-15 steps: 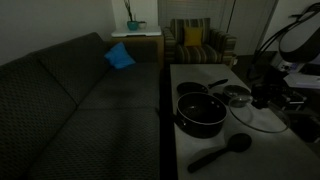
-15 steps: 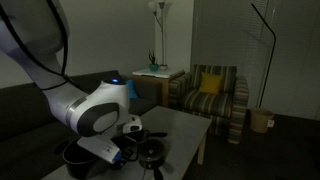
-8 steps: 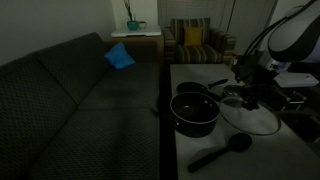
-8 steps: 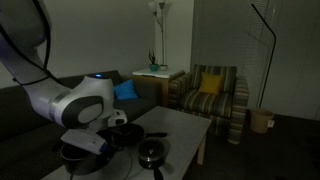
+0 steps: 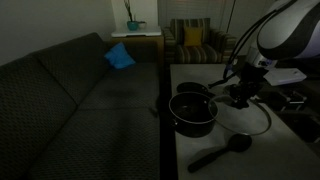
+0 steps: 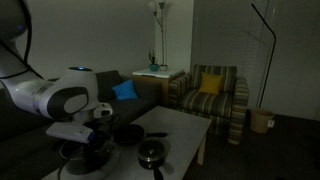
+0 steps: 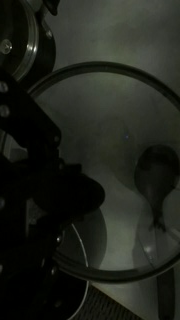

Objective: Take the lid off the coffee table and place it on the big pot

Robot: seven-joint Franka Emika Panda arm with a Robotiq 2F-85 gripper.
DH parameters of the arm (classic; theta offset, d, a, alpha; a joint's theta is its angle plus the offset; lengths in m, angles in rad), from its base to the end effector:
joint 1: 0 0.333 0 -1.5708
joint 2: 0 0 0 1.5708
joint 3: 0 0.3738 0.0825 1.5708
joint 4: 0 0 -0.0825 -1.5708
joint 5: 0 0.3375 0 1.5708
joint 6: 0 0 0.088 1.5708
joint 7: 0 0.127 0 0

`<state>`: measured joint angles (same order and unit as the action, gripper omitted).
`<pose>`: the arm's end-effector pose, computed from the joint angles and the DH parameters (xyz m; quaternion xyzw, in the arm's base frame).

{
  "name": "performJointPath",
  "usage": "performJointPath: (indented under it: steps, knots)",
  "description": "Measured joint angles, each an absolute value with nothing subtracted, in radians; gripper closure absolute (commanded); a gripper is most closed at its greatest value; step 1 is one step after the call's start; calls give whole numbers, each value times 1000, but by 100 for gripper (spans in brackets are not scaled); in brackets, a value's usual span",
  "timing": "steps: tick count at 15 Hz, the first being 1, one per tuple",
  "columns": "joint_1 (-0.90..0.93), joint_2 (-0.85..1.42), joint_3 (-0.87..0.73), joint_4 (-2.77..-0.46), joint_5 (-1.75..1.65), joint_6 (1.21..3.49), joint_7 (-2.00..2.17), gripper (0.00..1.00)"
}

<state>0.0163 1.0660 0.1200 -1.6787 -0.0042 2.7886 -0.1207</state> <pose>0.6639 0.0804 0.0428 -0.9936 -0.0980 -0.0247 0.0511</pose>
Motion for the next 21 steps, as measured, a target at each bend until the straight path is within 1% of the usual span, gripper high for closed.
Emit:
performJointPath:
  steps: [6, 12, 13, 20, 21]
  knots:
    - [40, 1056, 126, -1645, -46, 2764, -145, 86]
    - [28, 1079, 195, -1517, -47, 2629, -269, 86]
    - [26, 1089, 206, -1494, -46, 2611, -291, 61]
    - [29, 1110, 204, -1484, -46, 2610, -291, 61]
    - [29, 1110, 204, -1484, -46, 2610, -291, 86]
